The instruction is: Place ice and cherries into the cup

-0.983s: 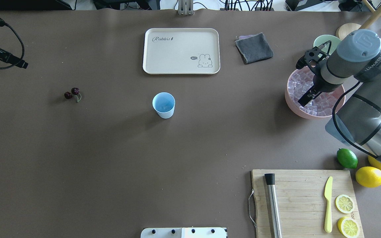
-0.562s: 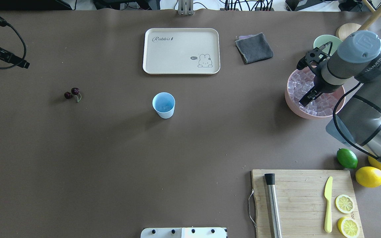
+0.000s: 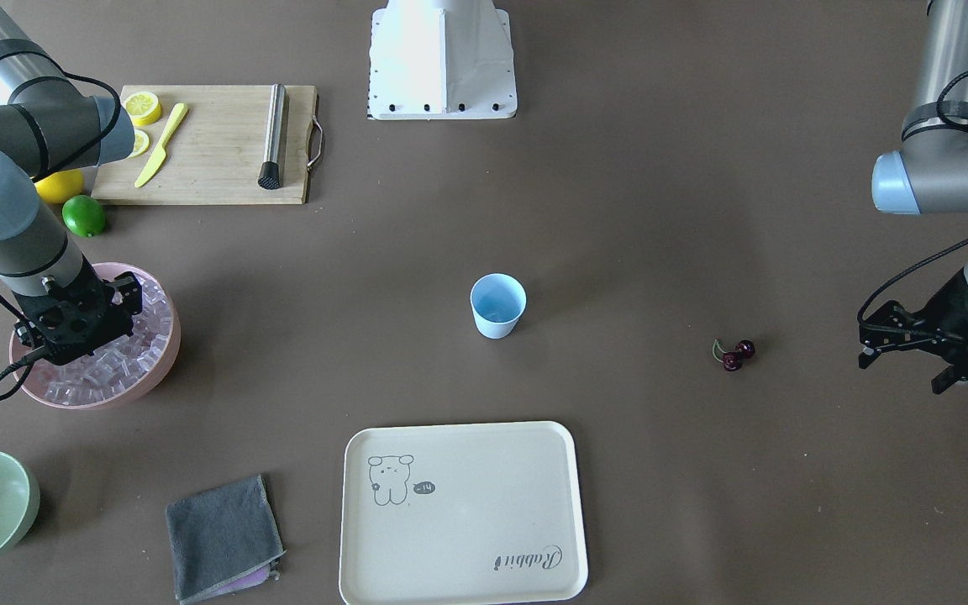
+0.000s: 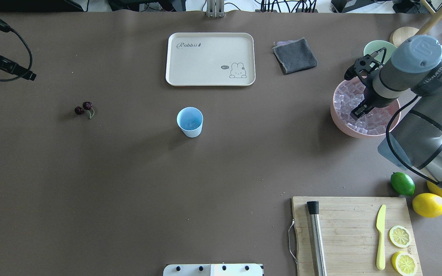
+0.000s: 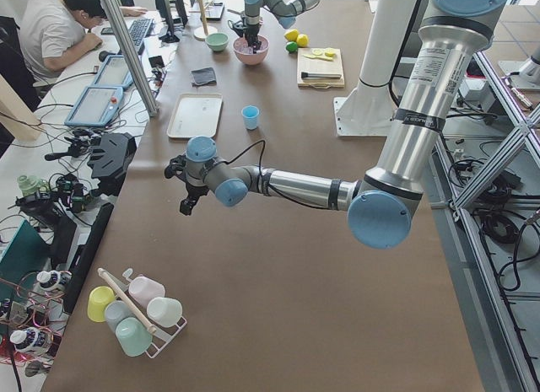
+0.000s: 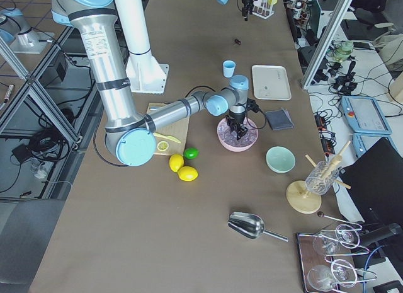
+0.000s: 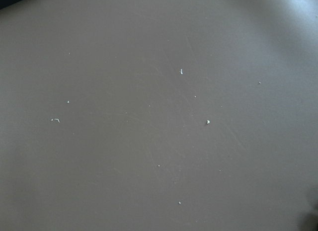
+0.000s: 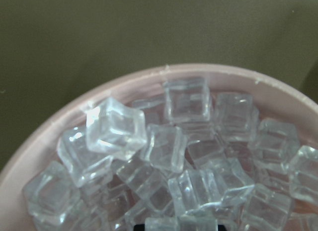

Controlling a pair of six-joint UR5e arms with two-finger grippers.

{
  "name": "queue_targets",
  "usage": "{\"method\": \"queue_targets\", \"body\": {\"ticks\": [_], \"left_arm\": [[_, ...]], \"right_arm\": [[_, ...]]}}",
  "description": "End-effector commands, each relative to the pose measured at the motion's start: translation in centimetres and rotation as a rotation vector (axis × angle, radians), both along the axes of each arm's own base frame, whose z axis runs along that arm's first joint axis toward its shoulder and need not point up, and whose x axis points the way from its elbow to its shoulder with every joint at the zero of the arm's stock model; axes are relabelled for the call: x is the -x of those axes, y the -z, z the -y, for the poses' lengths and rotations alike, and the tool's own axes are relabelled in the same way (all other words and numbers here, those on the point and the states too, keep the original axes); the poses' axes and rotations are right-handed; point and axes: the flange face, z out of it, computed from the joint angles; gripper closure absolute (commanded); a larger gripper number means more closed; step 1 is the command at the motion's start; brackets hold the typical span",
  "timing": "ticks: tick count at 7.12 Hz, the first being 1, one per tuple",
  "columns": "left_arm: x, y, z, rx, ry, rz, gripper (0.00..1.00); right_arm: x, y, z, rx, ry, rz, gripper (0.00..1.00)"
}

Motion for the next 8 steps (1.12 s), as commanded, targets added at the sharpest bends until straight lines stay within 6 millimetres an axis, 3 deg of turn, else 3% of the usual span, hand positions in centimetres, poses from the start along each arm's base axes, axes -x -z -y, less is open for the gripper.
{"method": "queue_targets", "body": {"ticks": [1, 2, 3, 4, 5, 6, 7, 8], "left_arm": [[-0.1, -0.4, -0.1, -0.001, -0.001, 0.000, 0.02], [-0.5, -0.3, -0.1, -0.006, -0.003, 0.003, 0.02], [-0.5, -0.2, -0.1, -0.007, -0.003, 0.002, 0.02], [-0.5, -0.2, -0.1, -0.009, 0.000, 0.007, 0.02], [-0.9, -0.2, -0.2, -0.009, -0.006, 0.007, 0.02], [-1.0, -0.1, -0.2, -0.011, -0.008, 0.006, 0.02], [-1.1, -0.1, -0.3, -0.011, -0.010, 0.006, 0.02], [-1.1, -0.1, -0.3, -0.011, -0.010, 0.006, 0.02]], "right_arm": [[-0.3, 1.2, -0.3, -0.013, -0.002, 0.016, 0.93], [-0.5, 1.8, -0.2, -0.018, -0.005, 0.022, 1.00], [-1.9, 3.8, 0.3, -0.006, -0.015, 0.053, 1.00], [-3.5, 7.3, 0.9, 0.024, -0.025, 0.084, 1.00], [-3.3, 13.3, 1.8, 0.059, -0.034, 0.078, 1.00], [-1.5, 19.9, 2.8, 0.107, -0.076, 0.080, 1.00], [2.3, 25.0, 1.9, 0.147, -0.121, 0.123, 1.00], [7.5, 30.5, 2.0, 0.195, -0.162, 0.153, 1.00]]}}
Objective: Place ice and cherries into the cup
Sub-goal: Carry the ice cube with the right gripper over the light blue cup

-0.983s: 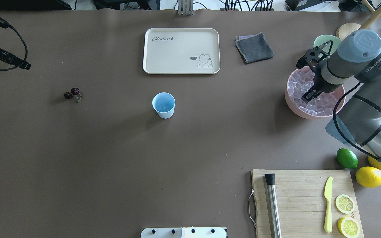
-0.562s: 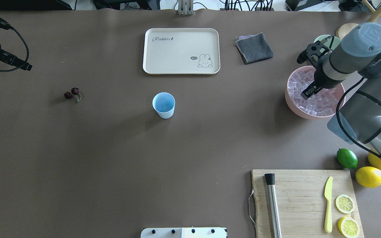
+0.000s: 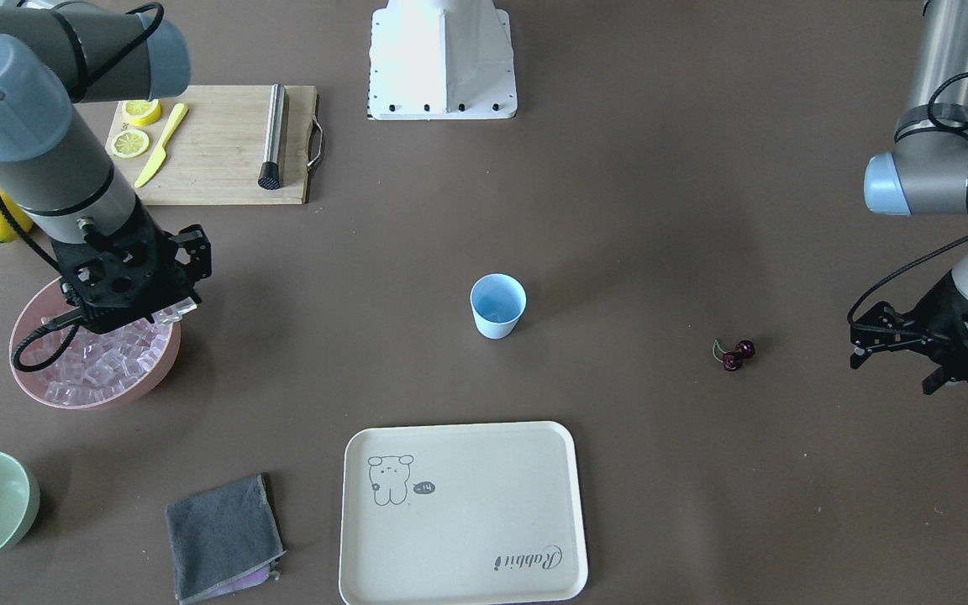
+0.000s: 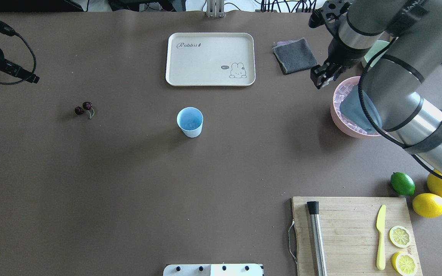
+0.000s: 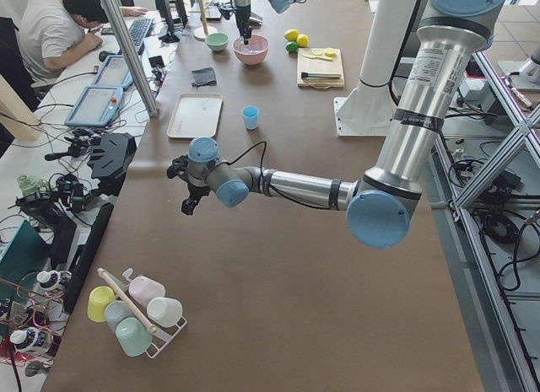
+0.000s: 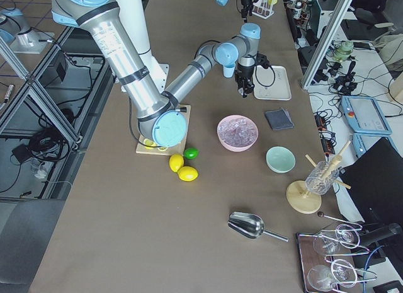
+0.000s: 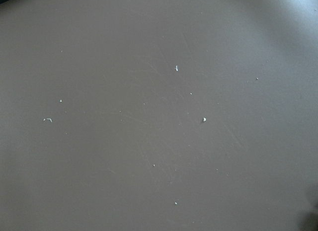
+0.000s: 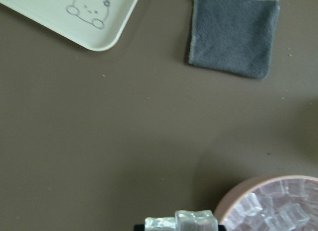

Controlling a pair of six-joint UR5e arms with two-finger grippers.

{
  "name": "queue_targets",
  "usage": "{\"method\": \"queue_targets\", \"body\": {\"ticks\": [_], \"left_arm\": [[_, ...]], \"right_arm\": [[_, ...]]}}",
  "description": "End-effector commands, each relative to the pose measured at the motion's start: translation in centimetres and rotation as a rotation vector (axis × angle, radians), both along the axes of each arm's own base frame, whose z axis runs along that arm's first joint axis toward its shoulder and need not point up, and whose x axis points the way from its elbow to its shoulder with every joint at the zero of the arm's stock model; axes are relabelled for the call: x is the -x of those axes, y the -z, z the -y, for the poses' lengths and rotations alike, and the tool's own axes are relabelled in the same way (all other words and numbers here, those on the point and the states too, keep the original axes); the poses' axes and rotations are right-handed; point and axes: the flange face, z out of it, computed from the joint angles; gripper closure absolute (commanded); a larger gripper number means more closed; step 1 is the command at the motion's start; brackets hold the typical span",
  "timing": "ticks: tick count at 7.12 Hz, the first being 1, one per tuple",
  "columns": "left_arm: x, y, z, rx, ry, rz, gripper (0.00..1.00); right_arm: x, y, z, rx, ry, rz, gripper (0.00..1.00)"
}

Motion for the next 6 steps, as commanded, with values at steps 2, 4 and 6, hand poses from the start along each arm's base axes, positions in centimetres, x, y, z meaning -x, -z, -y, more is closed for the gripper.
{"method": "queue_targets", "body": {"ticks": [2, 4, 6], "left_arm": [[-0.2, 0.5, 0.2, -0.008, -0.001, -0.002, 0.02], [-0.5, 0.9, 0.3, -0.012, -0.004, -0.004, 0.02], [-0.8, 1.1, 0.4, -0.020, -0.002, 0.001, 0.02]], "right_arm": [[14.5, 13.1, -2.5, 0.090, -0.130, 0.053, 1.00], [22.1, 14.0, -5.3, 0.087, -0.213, 0.075, 1.00], [25.4, 15.6, -6.0, 0.086, -0.230, 0.079, 1.00]]}}
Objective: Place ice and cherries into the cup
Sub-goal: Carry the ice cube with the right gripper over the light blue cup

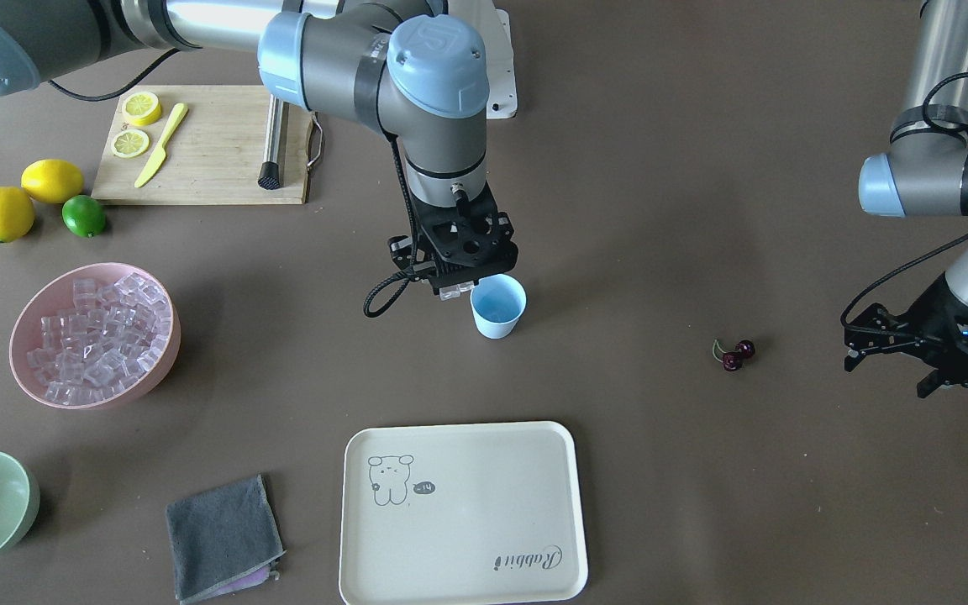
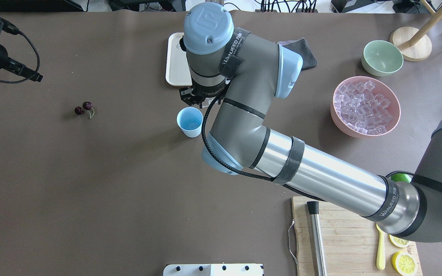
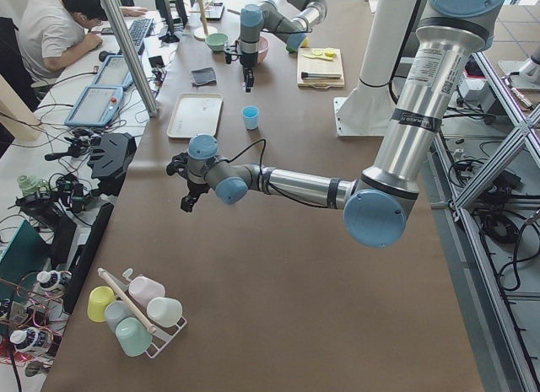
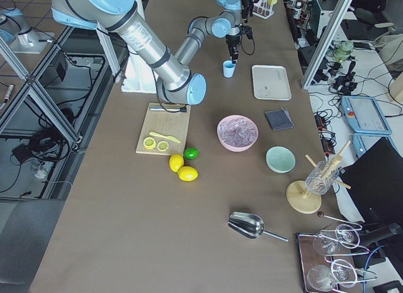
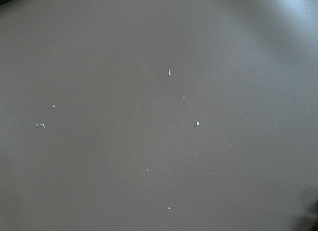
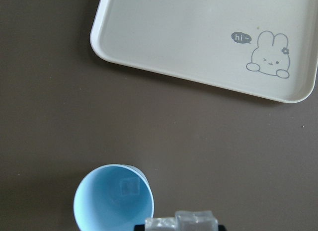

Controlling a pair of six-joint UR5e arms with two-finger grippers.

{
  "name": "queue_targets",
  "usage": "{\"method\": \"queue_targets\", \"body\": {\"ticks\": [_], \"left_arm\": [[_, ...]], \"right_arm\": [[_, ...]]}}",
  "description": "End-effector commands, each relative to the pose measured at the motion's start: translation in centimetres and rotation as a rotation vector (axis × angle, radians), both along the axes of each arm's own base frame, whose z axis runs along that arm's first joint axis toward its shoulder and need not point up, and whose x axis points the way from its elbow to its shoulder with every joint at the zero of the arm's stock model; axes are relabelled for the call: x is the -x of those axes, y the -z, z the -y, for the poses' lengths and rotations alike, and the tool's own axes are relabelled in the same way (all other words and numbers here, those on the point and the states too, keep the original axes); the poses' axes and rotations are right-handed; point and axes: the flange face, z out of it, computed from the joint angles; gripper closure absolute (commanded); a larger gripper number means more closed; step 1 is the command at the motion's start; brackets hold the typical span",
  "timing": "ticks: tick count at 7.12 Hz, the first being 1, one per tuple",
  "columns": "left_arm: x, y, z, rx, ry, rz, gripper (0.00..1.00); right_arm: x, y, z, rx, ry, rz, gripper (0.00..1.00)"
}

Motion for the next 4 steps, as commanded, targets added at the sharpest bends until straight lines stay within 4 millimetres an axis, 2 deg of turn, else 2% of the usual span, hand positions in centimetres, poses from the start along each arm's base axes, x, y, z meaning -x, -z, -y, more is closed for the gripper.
{"method": "queue_targets", "body": {"ticks": [1, 2, 4], "left_arm": [[-0.8, 0.4, -0.1, -0.009, -0.008, -0.001, 0.02], [-1.0, 0.6, -0.3, -0.013, -0.014, -0.002, 0.02], [-1.4, 0.9, -0.3, -0.017, -0.020, -0.005, 0.02]], "right_arm": [[3.6, 1.0, -1.1, -0.015, -0.027, -0.016, 1.00], [3.8, 1.7, -1.2, -0.019, -0.036, -0.012, 1.00], [6.3, 0.0, -0.9, -0.039, -0.032, 0.001, 1.00]]}}
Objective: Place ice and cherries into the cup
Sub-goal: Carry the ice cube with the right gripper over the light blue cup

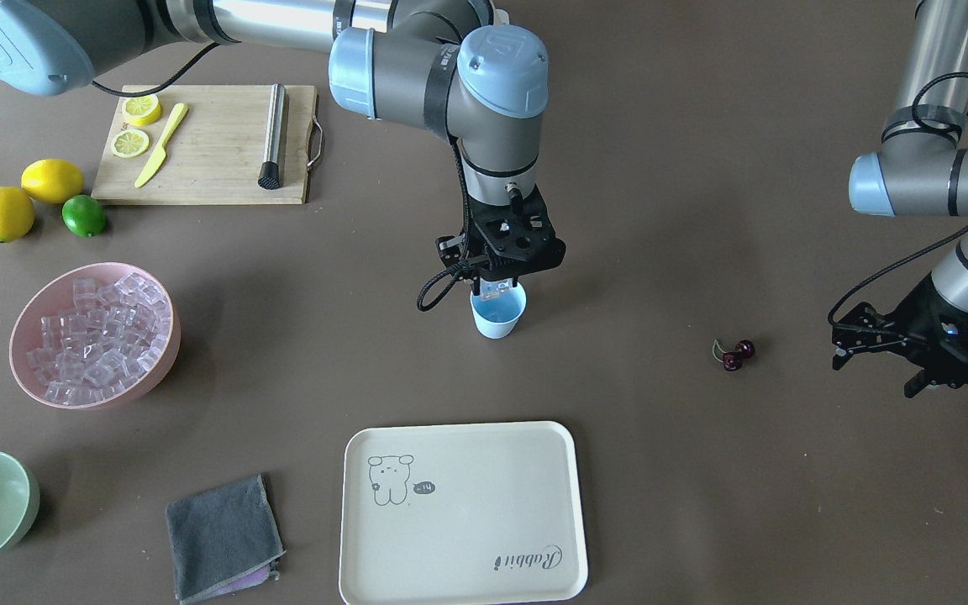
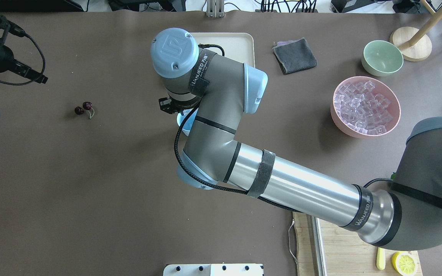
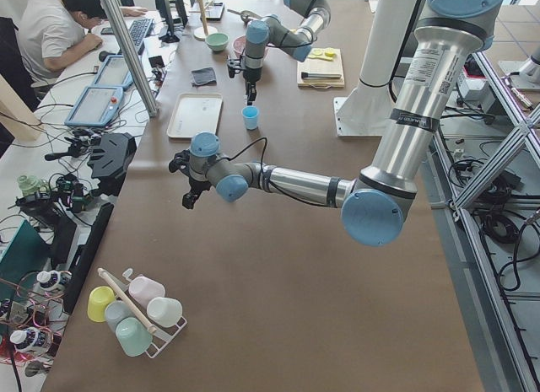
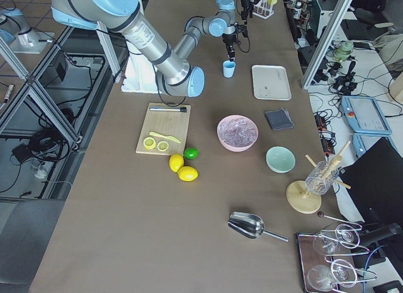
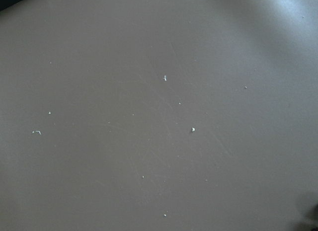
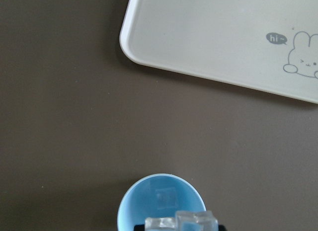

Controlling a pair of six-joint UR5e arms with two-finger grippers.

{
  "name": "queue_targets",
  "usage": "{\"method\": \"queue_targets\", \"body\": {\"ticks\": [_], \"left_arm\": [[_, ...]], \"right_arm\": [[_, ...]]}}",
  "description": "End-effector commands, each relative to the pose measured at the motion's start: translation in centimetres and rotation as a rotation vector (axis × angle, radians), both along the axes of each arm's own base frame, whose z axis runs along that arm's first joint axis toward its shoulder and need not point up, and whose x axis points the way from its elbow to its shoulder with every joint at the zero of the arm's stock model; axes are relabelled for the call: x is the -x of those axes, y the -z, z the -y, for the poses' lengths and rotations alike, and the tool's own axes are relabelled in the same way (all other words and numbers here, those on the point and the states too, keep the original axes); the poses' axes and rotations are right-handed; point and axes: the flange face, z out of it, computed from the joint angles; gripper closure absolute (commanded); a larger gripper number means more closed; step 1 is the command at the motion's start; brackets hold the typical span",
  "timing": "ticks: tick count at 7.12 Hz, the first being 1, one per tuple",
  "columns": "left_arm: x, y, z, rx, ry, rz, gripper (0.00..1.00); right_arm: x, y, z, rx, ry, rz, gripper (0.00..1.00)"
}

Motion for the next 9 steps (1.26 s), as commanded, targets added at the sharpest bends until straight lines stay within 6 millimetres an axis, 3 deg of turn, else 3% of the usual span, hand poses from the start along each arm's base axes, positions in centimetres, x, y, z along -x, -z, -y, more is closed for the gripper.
{"method": "queue_targets", "body": {"ticks": [1, 4, 5, 7, 8, 9], "left_arm": [[-0.2, 0.3, 0.1, -0.004, -0.002, -0.001, 0.02], [-0.2, 0.7, 0.1, -0.008, -0.001, -0.006, 0.02], [-0.2, 0.2, 0.1, -0.006, -0.005, 0.001, 0.02], [-0.2, 0.5, 0.1, -0.008, -0.002, -0.003, 0.02], [-0.2, 0.4, 0.1, -0.007, -0.002, -0.002, 0.02], [-0.2, 0.5, 0.1, -0.007, -0.001, -0.003, 0.02]], "right_arm": [[1.7, -1.4, 0.3, -0.020, -0.004, 0.005, 1.00], [2.9, -2.2, -1.2, -0.014, 0.015, -0.003, 1.00], [2.9, -2.0, -1.4, -0.022, 0.011, -0.002, 0.91], [3.1, -2.1, -1.6, -0.021, 0.014, -0.003, 0.46], [3.1, -2.3, -1.4, -0.023, 0.010, -0.008, 0.31], [3.0, -2.3, -1.3, -0.028, 0.002, -0.013, 0.01]]}}
